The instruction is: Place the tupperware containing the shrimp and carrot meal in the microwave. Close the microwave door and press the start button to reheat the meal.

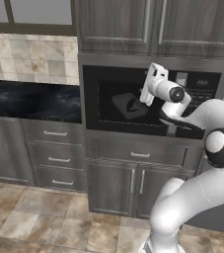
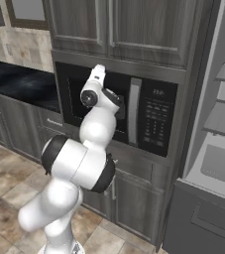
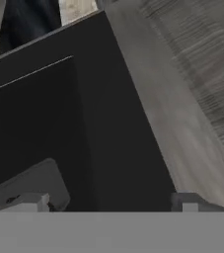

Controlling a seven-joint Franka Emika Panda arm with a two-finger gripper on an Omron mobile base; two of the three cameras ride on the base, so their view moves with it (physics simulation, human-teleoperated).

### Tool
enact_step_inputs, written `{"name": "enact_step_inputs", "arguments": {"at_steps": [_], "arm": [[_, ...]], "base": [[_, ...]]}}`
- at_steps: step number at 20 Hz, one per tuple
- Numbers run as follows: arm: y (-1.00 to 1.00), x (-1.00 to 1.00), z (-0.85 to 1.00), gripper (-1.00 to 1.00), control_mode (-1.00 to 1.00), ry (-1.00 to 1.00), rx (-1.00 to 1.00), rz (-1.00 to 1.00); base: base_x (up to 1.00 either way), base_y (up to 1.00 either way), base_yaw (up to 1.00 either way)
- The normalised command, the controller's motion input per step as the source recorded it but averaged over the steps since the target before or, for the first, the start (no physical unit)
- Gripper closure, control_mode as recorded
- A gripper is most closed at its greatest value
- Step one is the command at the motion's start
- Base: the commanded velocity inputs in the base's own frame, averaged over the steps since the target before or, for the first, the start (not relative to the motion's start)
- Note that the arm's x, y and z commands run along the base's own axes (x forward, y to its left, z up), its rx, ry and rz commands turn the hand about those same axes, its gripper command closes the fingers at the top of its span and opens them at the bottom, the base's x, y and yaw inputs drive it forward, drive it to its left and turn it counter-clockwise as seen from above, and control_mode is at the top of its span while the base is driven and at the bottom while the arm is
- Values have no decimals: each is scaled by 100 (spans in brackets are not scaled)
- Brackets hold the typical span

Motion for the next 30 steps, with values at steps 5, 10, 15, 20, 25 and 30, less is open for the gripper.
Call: {"name": "enact_step_inputs", "arguments": {"at_steps": [5, 10, 15, 20, 25, 30], "arm": [[36, -85, 65, -100, -100, 3, -2, -1], [-12, -79, 54, -100, -100, 1, 0, -10], [-38, -32, 57, -100, -100, 0, 0, -4], [-63, -38, 15, -100, -100, 1, 0, 0], [-73, -74, 0, -100, -100, 5, 12, 1], [-81, -85, 5, -100, -100, 1, 36, 5]], "base": [[0, 0, 0], [0, 0, 0], [0, 0, 0], [0, 0, 0], [0, 0, 0], [0, 0, 0]]}}
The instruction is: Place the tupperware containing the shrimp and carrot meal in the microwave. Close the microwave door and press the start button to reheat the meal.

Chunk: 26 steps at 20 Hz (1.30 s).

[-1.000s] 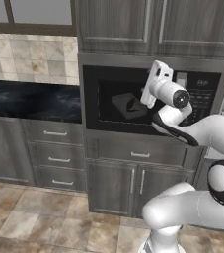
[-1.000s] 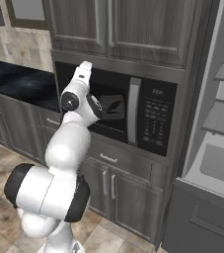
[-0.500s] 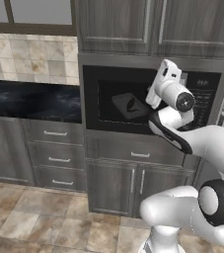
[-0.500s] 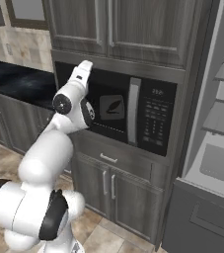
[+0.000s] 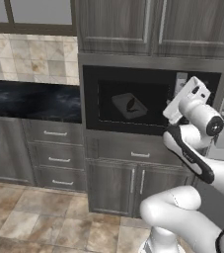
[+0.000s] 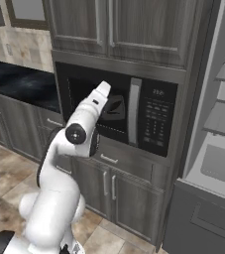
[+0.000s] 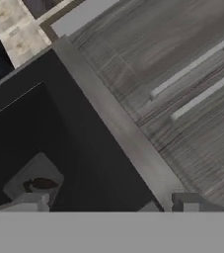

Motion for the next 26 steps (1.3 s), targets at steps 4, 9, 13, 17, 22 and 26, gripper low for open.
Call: {"name": "enact_step_inputs", "arguments": {"at_steps": [4, 9, 13, 17, 22, 26], "arm": [[-78, -57, 12, -100, -100, 8, 30, 2], [-71, -27, 0, -100, -100, 16, 12, 0], [-49, 0, -25, -100, -100, 14, 0, 0], [-4, 0, -36, -100, -100, 0, 0, 0], [0, 0, -17, 100, -100, 3, 0, 0], [0, 0, 0, 100, -100, 0, 0, 0]], "base": [[0, 0, 0], [0, 0, 0], [0, 0, 0], [0, 0, 0], [0, 0, 0], [0, 0, 0]]}}
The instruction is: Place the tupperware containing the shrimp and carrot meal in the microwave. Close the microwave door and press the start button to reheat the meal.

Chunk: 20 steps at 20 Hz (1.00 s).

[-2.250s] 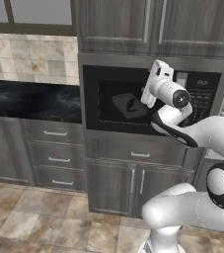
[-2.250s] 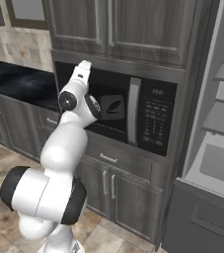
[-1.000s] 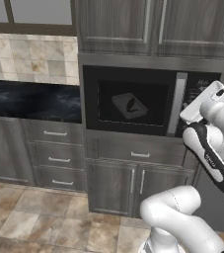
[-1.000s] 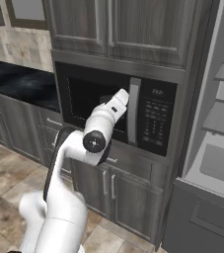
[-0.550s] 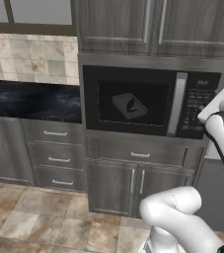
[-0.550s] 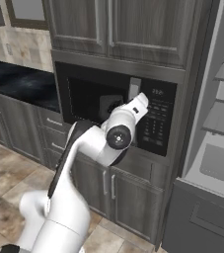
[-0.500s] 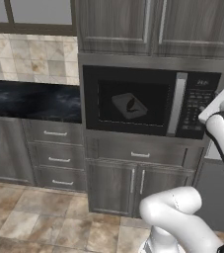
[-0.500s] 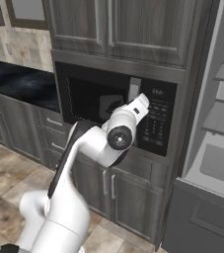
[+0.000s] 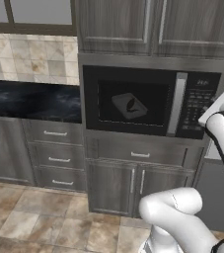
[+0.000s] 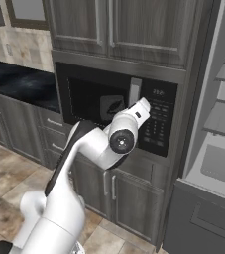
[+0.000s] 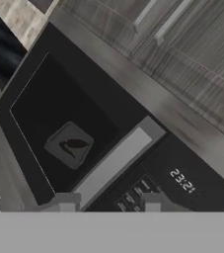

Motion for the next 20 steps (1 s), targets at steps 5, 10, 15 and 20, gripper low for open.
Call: {"name": "enact_step_inputs", "arguments": {"at_steps": [5, 10, 15, 20], "arm": [[0, 0, -21, 100, -100, 0, -1, 4], [0, 0, -57, 100, -100, 1, -3, 9], [0, -5, -36, 100, -100, 13, -1, 7], [0, 0, -44, 100, -100, 1, -1, 2]], "base": [[0, 0, 0], [0, 0, 0], [0, 0, 0], [0, 0, 0]]}}
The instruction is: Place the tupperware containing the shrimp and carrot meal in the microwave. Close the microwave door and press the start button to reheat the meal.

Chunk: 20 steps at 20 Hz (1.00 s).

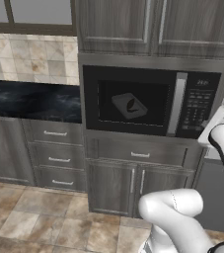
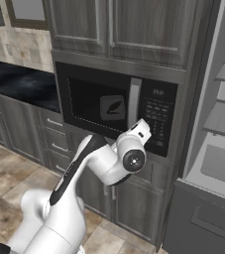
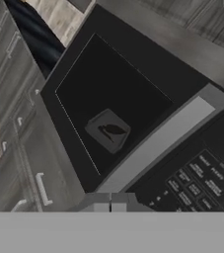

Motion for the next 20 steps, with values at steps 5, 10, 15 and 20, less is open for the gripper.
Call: {"name": "enact_step_inputs", "arguments": {"at_steps": [5, 10, 15, 20], "arm": [[-5, 3, -41, 100, -100, 0, -2, 0], [-12, 10, -34, 100, -100, -1, -1, 0], [-11, 21, -33, 100, -100, 0, 0, 1], [-8, 26, -13, 100, -100, 0, 0, 2]], "base": [[0, 0, 0], [0, 0, 0], [0, 0, 0], [0, 0, 0]]}}
